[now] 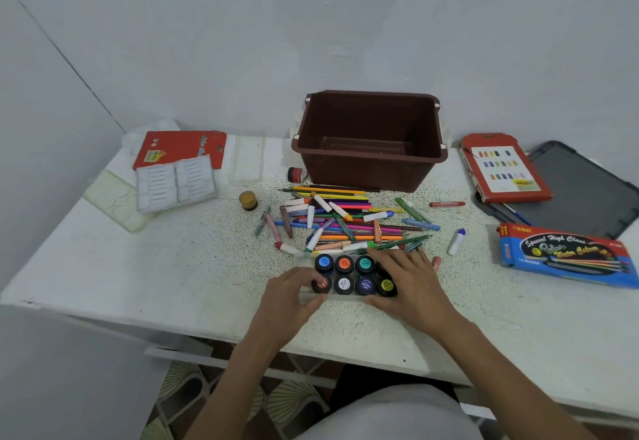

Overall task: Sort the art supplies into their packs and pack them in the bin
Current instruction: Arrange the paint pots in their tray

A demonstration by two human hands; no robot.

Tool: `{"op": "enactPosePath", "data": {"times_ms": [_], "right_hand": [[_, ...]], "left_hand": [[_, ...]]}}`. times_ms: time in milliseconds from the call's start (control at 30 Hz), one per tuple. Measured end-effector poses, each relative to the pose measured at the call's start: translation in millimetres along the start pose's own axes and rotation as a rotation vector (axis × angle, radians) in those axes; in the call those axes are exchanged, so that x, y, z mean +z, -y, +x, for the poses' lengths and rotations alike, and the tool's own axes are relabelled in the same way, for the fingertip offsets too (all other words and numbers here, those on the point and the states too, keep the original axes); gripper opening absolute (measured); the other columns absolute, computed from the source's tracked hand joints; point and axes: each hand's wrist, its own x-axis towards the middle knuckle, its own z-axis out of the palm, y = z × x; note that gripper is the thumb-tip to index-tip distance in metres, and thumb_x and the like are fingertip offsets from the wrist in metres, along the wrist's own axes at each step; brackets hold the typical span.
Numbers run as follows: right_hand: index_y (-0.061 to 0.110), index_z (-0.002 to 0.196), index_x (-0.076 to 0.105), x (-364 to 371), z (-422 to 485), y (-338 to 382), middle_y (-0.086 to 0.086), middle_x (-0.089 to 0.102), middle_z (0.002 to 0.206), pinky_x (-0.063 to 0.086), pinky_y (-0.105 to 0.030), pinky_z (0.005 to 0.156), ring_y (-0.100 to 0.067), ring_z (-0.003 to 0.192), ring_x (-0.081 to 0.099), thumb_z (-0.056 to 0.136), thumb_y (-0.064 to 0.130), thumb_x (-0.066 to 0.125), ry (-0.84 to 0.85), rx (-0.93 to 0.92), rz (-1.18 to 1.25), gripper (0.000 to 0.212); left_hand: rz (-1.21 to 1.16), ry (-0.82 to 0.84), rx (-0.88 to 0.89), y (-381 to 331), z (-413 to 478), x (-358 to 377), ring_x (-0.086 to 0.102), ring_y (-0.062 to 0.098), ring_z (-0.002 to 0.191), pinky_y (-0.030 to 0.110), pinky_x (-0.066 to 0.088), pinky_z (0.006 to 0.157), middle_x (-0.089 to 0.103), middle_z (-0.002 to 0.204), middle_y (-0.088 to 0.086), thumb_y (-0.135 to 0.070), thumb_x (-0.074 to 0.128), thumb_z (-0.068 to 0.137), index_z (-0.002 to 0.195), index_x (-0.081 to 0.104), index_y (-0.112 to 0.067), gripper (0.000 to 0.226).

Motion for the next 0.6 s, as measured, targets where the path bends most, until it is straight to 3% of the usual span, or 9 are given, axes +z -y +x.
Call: {"op": "enactPosePath", "data": {"times_ms": [333, 600], "right_hand": [[0.027, 0.148, 0.037, -0.4, -0.6, 0.5, 0.005, 0.052, 0.133, 0.036, -0.034, 0.096, -0.021, 0.114, 0.044, 0.079, 0.064, 0.065, 0.011, 0.011, -0.003, 0.084], [0.027, 0.149, 0.037, -3.9, 0.3, 4.0, 0.005, 0.051, 0.134, 0.035, -0.033, 0.094, -0.020, 0.112, 0.042, 0.079, 0.062, 0.067, 0.020, 0.021, 0.008, 0.084]], "left_hand": [[0.091, -0.217, 0.011, 18.8, 33.7, -33.4, 0.060, 0.002, 0.085, 0.023, 0.047, 0.077, 0.068, 0.099, -0.005, -0.020, 0.067, 0.091, 0.100, 0.069, -0.018, 0.010], [0.166, -0.385, -0.179, 47.8, 89.3, -61.0, 0.060, 0.020, 0.098, 0.030, 0.043, 0.077, 0.063, 0.113, 0.006, -0.019, 0.063, 0.092, 0.109, 0.068, -0.015, 0.018]]}}
